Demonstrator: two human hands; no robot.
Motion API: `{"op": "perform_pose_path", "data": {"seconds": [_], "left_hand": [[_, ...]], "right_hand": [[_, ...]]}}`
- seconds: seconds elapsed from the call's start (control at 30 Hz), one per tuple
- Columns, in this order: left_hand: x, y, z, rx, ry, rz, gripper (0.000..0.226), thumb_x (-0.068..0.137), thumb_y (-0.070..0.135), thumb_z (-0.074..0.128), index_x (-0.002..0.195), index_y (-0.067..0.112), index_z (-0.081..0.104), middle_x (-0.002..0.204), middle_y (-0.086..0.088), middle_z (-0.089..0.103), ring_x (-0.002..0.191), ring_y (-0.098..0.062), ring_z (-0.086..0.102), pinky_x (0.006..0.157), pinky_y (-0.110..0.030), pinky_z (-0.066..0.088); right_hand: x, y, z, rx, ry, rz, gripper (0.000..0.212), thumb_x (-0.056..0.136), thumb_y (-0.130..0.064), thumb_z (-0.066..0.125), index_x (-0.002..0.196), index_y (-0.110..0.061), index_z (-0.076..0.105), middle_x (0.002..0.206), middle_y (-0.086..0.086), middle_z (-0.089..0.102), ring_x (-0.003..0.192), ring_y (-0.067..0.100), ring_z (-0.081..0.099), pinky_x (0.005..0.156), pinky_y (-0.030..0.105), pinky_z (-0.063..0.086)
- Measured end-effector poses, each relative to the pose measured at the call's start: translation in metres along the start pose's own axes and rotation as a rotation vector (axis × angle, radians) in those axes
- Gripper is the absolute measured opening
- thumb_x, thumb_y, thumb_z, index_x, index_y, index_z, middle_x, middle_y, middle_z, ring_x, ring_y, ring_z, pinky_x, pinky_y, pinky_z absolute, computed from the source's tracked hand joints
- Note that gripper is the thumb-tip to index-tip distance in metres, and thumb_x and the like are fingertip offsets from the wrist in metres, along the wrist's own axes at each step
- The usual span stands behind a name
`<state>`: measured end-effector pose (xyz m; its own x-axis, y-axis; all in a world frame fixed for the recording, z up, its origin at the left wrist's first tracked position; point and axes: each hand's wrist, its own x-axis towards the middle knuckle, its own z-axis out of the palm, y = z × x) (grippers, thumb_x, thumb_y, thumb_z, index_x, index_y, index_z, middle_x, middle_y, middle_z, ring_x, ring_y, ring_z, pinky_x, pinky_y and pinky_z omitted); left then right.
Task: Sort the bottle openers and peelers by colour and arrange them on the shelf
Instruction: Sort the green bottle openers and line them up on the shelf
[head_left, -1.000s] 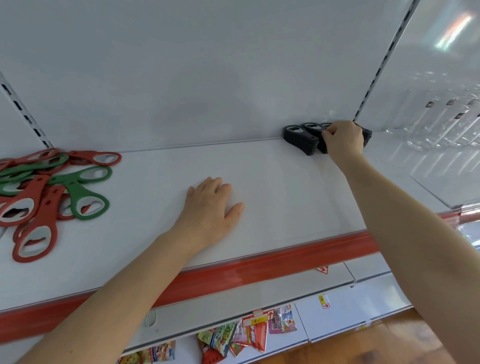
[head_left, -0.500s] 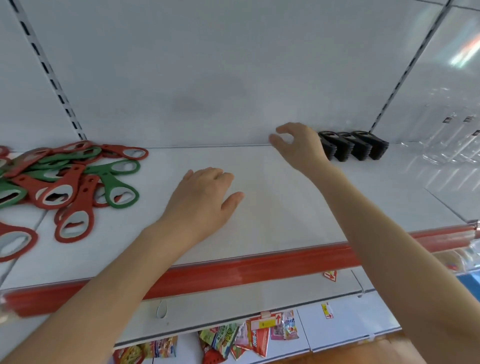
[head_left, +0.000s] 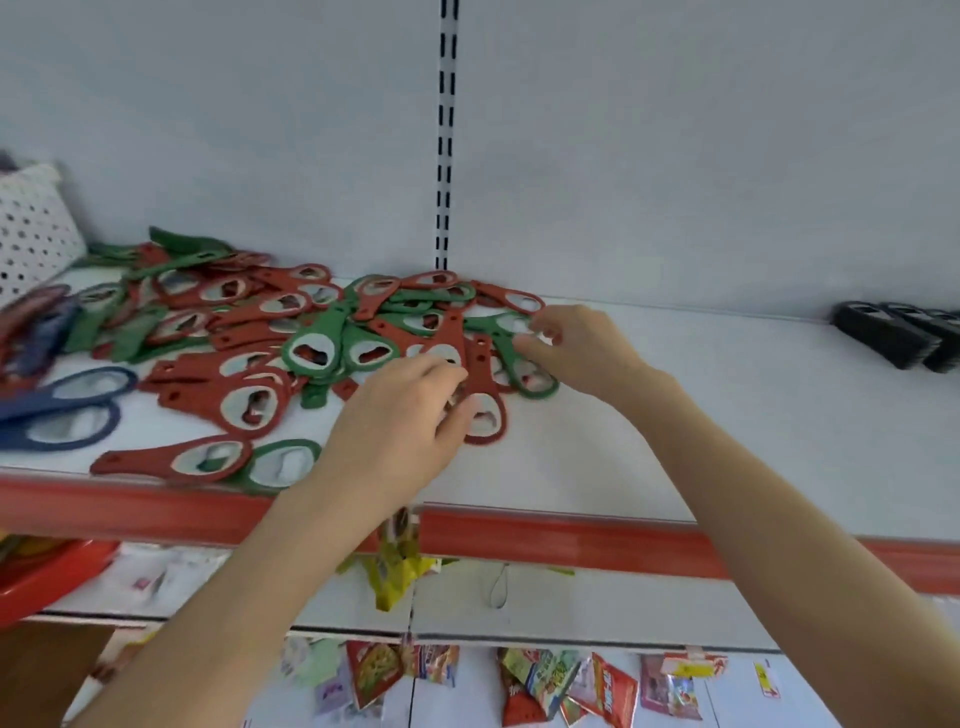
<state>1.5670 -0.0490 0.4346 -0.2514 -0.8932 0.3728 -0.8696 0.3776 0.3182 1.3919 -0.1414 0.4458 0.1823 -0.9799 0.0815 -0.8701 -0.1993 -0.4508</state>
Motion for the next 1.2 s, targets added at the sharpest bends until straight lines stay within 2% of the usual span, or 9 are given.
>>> {"op": "perform_pose_path", "data": {"seconds": [0.17,0.23,0.37,0.5,0.63,0.8,0.93,1.03,1.2], "left_hand": [[-0.012,-0.041,-0.009,-0.092,0.069,0.046,0.033,0.091,0.025,0.055,0.116,0.004,0.062,0.109,-0.009,0.063,0.102,-0.026,0.057,0.082,-0.031,0.043],[-0.014,-0.050,-0.011,-0.142,0.070,0.055,0.035,0.091,0.026,0.054,0.118,0.005,0.060,0.113,-0.008,0.062,0.100,-0.023,0.057,0.083,-0.029,0.043],[-0.011,-0.058,-0.022,-0.321,0.102,0.025,0.034,0.091,0.025,0.054,0.119,0.006,0.059,0.107,-0.010,0.064,0.093,-0.019,0.060,0.081,-0.028,0.048],[0.001,-0.057,-0.033,-0.573,0.048,-0.089,0.046,0.083,0.034,0.063,0.124,0.015,0.053,0.094,0.005,0.059,0.076,0.004,0.054,0.067,-0.010,0.045],[0.003,-0.060,-0.038,-0.757,-0.080,-0.096,0.009,0.078,0.019,0.071,0.085,0.020,0.065,0.071,0.003,0.067,0.057,-0.004,0.062,0.059,-0.021,0.054],[-0.006,-0.073,-0.043,-0.912,-0.070,-0.282,0.008,0.082,0.006,0.065,0.078,0.012,0.062,0.072,-0.007,0.067,0.061,-0.013,0.068,0.059,-0.020,0.056],[-0.007,-0.074,-0.048,-1.163,-0.103,-0.459,0.014,0.085,-0.003,0.059,0.097,0.004,0.056,0.083,-0.016,0.067,0.066,-0.016,0.070,0.059,-0.019,0.056],[-0.006,-0.072,-0.050,-1.224,-0.146,-0.516,0.029,0.084,-0.008,0.057,0.109,0.006,0.052,0.091,-0.018,0.064,0.065,-0.016,0.069,0.060,-0.020,0.056],[-0.001,-0.062,-0.047,-1.279,-0.171,-0.565,0.025,0.087,-0.014,0.047,0.095,0.007,0.057,0.094,-0.011,0.068,0.076,-0.018,0.071,0.067,-0.027,0.059]], "right_hand": [[-0.004,-0.027,0.017,-0.050,-0.023,0.144,0.029,0.088,-0.027,0.061,0.112,-0.010,0.060,0.102,0.006,0.060,0.094,0.024,0.057,0.076,0.031,0.045],[-0.009,-0.032,0.019,0.016,0.091,0.161,0.013,0.086,-0.019,0.062,0.093,-0.008,0.063,0.087,0.004,0.059,0.084,0.022,0.056,0.067,0.025,0.041],[-0.030,-0.046,0.007,0.288,0.338,0.122,0.012,0.085,-0.010,0.061,0.091,-0.015,0.070,0.074,-0.012,0.060,0.068,0.005,0.053,0.055,0.005,0.037],[-0.054,-0.081,-0.002,0.447,0.052,-0.083,0.016,0.080,-0.011,0.069,0.078,-0.026,0.065,0.073,-0.011,0.063,0.066,0.001,0.058,0.068,0.012,0.048],[-0.052,-0.094,0.000,0.474,-0.091,-0.117,0.016,0.081,-0.009,0.068,0.076,-0.024,0.063,0.058,-0.017,0.062,0.056,-0.003,0.056,0.058,0.010,0.046],[-0.002,-0.057,0.007,0.225,0.163,0.080,0.010,0.088,-0.006,0.058,0.094,-0.007,0.066,0.089,0.003,0.067,0.082,0.014,0.060,0.080,0.025,0.048],[0.033,-0.031,0.022,-0.109,-0.017,0.097,0.029,0.093,-0.019,0.052,0.118,-0.006,0.058,0.118,0.013,0.060,0.108,0.028,0.055,0.086,0.028,0.039],[0.043,-0.024,0.027,-0.290,-0.092,0.053,0.032,0.093,-0.024,0.051,0.119,-0.007,0.056,0.117,0.014,0.058,0.109,0.032,0.053,0.086,0.033,0.040],[0.046,-0.012,0.020,-0.290,-0.073,0.039,0.030,0.093,-0.025,0.050,0.119,-0.013,0.060,0.114,0.017,0.055,0.106,0.033,0.052,0.086,0.032,0.039]]}}
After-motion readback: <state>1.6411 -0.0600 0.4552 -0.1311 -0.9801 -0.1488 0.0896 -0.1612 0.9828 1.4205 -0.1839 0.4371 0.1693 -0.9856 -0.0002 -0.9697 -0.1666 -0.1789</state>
